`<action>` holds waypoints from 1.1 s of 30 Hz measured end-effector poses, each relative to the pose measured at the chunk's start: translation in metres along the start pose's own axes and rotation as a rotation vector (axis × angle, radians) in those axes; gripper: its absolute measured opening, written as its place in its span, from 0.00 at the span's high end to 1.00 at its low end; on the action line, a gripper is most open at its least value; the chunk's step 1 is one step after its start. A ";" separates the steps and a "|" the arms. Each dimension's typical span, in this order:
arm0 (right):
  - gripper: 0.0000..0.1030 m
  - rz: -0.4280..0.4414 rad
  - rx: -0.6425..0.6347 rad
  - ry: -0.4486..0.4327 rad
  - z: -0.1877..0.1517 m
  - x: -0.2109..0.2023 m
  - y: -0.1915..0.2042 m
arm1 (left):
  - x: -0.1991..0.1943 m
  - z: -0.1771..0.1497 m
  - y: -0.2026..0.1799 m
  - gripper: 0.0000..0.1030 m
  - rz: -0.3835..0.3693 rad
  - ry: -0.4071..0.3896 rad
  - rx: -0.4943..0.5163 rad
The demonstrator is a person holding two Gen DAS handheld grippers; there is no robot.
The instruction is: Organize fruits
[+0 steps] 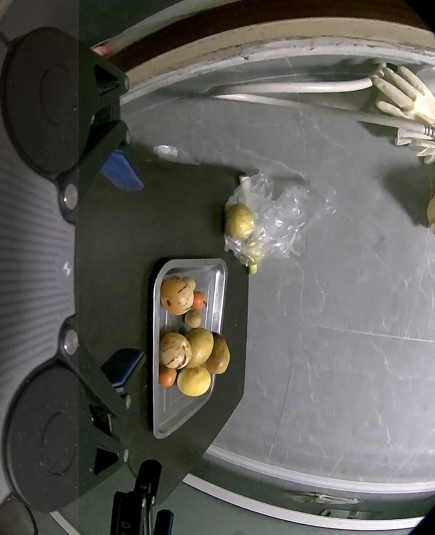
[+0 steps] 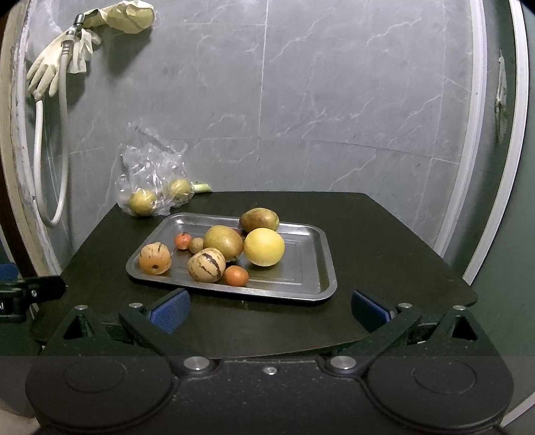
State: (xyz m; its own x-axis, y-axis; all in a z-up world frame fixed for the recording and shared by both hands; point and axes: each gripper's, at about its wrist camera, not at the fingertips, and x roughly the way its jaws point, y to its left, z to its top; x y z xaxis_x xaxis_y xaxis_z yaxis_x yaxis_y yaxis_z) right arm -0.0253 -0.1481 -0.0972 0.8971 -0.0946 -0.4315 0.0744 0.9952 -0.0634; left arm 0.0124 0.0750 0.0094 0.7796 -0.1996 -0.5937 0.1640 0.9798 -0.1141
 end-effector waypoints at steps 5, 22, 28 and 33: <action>0.01 -0.002 -0.001 0.001 0.001 0.000 0.000 | 0.002 0.001 0.001 0.00 0.001 0.001 -0.002; 0.01 -0.007 -0.015 0.000 0.003 0.004 0.000 | 0.007 0.005 -0.009 0.01 0.066 0.019 0.057; 0.01 -0.008 -0.013 0.002 0.003 0.004 0.001 | 0.005 0.005 -0.012 0.01 0.080 0.011 0.081; 0.01 -0.006 -0.013 0.006 0.003 0.004 0.001 | 0.006 0.004 -0.011 0.00 0.089 0.017 0.086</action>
State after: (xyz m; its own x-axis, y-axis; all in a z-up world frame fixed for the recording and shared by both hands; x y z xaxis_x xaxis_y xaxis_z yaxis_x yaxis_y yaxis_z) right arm -0.0201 -0.1478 -0.0963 0.8939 -0.1005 -0.4368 0.0738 0.9942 -0.0777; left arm 0.0177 0.0628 0.0105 0.7832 -0.1110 -0.6117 0.1467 0.9892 0.0083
